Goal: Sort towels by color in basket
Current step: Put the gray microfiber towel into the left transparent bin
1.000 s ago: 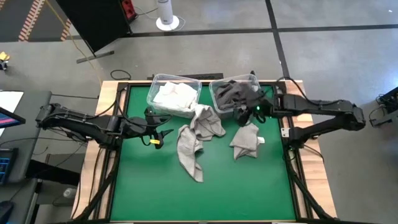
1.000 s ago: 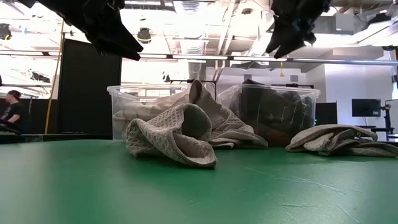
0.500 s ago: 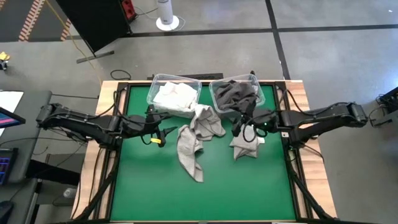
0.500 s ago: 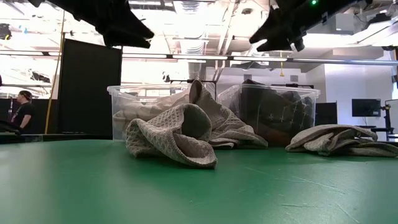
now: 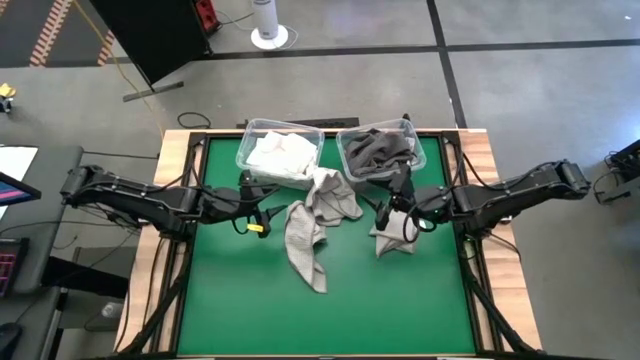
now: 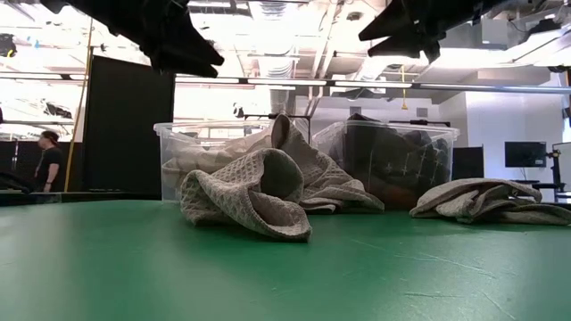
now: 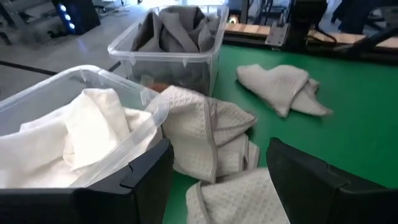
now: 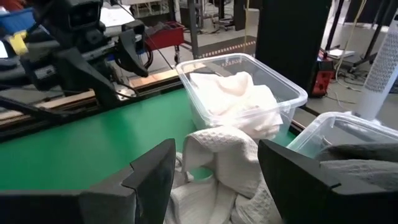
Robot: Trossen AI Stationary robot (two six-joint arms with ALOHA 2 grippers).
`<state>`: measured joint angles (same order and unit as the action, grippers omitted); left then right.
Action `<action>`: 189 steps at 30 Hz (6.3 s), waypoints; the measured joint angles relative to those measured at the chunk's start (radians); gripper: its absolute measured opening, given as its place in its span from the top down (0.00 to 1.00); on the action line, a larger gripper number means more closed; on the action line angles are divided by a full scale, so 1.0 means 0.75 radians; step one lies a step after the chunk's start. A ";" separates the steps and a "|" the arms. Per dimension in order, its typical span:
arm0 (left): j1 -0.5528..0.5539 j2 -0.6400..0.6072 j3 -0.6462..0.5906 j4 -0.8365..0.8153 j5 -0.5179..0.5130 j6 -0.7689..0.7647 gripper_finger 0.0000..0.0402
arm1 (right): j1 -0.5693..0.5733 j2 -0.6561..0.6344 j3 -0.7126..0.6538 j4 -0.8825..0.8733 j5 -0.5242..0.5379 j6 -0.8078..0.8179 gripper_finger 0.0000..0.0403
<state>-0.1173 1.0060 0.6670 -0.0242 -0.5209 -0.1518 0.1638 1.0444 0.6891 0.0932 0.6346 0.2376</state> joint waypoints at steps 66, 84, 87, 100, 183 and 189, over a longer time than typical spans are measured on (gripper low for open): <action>0.072 1.105 0.740 -0.509 0.389 0.382 0.95 | 0.018 -0.101 0.002 -0.145 -0.007 -0.049 0.33; 0.155 0.476 0.739 -0.353 -0.042 0.424 0.98 | 0.037 -0.129 0.002 -0.168 -0.007 -0.048 0.33; 0.213 0.365 0.739 -0.239 -0.141 0.509 0.98 | 0.036 -0.128 0.002 -0.149 -0.008 -0.049 0.33; 0.637 0.362 0.740 -0.609 -0.054 0.477 0.98 | 0.036 -0.128 0.002 -0.118 -0.009 -0.085 0.33; 0.953 0.887 0.712 -0.613 0.475 -0.328 0.54 | 0.078 -0.127 0.001 -0.061 -0.067 -0.118 0.33; 0.932 0.884 0.938 -0.774 0.475 -0.271 0.54 | 0.078 -0.127 0.001 -0.064 -0.068 -0.118 0.33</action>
<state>0.5819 1.6689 1.3705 -0.6049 -0.1650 -0.3551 0.2222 0.9489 0.6899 0.0452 0.5838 0.1492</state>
